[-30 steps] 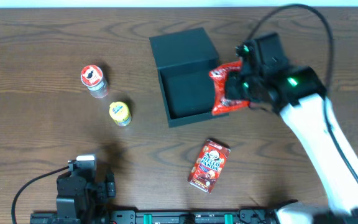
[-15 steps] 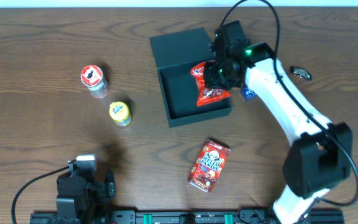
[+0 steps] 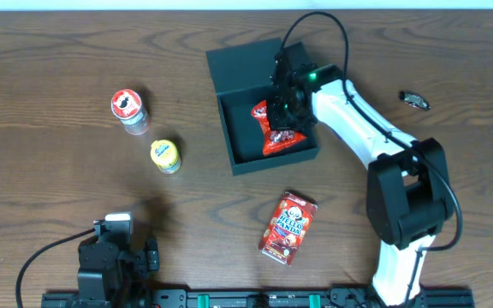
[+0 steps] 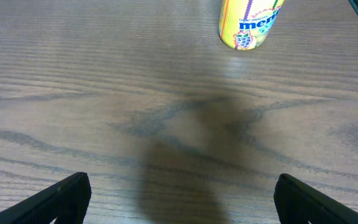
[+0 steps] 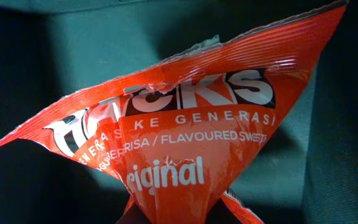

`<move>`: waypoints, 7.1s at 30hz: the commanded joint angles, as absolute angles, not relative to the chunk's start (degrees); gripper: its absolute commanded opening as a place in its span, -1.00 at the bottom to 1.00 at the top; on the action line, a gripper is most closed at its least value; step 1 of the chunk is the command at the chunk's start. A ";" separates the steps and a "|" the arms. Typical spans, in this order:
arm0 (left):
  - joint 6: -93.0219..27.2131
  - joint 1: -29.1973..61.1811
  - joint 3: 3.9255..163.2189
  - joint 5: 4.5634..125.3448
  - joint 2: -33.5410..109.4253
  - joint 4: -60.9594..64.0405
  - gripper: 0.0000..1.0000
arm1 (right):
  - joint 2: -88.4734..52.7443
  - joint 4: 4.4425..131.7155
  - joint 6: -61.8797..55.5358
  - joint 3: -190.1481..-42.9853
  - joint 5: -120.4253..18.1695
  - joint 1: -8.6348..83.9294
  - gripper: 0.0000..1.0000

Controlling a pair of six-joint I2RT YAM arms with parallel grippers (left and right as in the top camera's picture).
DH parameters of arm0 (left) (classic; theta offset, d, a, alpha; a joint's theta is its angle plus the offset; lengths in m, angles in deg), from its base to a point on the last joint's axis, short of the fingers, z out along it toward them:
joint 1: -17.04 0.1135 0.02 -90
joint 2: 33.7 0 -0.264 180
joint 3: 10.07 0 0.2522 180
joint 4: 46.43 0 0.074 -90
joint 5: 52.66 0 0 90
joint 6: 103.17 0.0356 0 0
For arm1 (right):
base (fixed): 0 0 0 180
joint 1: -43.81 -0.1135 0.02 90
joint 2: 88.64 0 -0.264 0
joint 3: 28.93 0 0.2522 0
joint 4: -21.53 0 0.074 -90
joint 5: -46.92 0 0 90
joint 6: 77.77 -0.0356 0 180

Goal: Pack container
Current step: 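Lower the bag into the green box and open the right gripper, then withdraw the right gripper from the box toward the right side, then reach the left gripper over the red Pringles can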

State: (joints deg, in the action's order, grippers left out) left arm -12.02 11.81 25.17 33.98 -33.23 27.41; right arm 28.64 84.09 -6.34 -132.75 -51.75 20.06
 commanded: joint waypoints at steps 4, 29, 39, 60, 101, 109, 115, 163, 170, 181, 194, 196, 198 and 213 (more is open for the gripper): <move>-12.28 12.20 23.57 34.66 -33.50 28.94 0.90 | 28.68 84.48 -5.29 -134.39 -46.05 19.56 -0.97; -12.28 12.20 23.57 34.66 -33.50 28.94 0.90 | 28.13 84.77 -4.40 -134.41 -45.92 19.01 0.46; -12.28 12.20 23.57 34.66 -33.50 28.94 0.90 | 17.03 84.96 -4.37 -134.52 -46.35 18.97 0.99; -12.28 12.20 23.57 34.66 -33.50 28.94 0.90 | -7.01 105.33 -2.45 -134.48 -42.86 18.97 0.98; -16.19 12.18 23.66 49.46 -33.50 10.75 0.90 | -36.52 95.89 -2.73 -98.02 -37.33 18.97 0.99; -19.21 12.20 26.53 44.95 -31.66 2.51 0.91 | -36.52 95.96 -2.76 -98.02 -37.57 18.97 0.99; -19.34 12.20 33.28 35.84 -21.21 2.43 0.90 | -36.52 95.91 -2.76 -98.02 -37.52 18.97 0.98; -17.46 18.39 43.62 36.96 38.43 -25.14 0.90 | -36.39 95.70 -2.69 -98.02 -37.00 18.97 0.99; -17.44 18.63 43.62 39.95 47.02 -31.54 0.90 | -34.44 95.50 -2.71 -98.02 -37.00 18.97 0.99; -17.42 18.63 43.62 39.71 54.50 -42.36 0.90 | -31.08 95.08 -2.71 -98.02 -36.82 18.97 0.98; -17.00 18.63 43.62 36.50 60.71 -49.92 0.90 | -30.88 94.03 -2.76 -98.02 -35.34 18.97 0.99; -17.00 18.63 43.62 35.51 60.71 -50.69 0.90 | -30.88 93.71 -2.76 -98.02 -35.31 18.97 0.98; -16.98 18.63 43.62 34.18 60.71 -51.74 0.90 | -30.88 93.31 -2.76 -98.02 -35.31 18.97 0.99; -15.71 18.63 43.62 33.94 64.53 -58.56 0.90 | -30.88 91.37 -2.76 -98.02 -34.27 18.97 0.98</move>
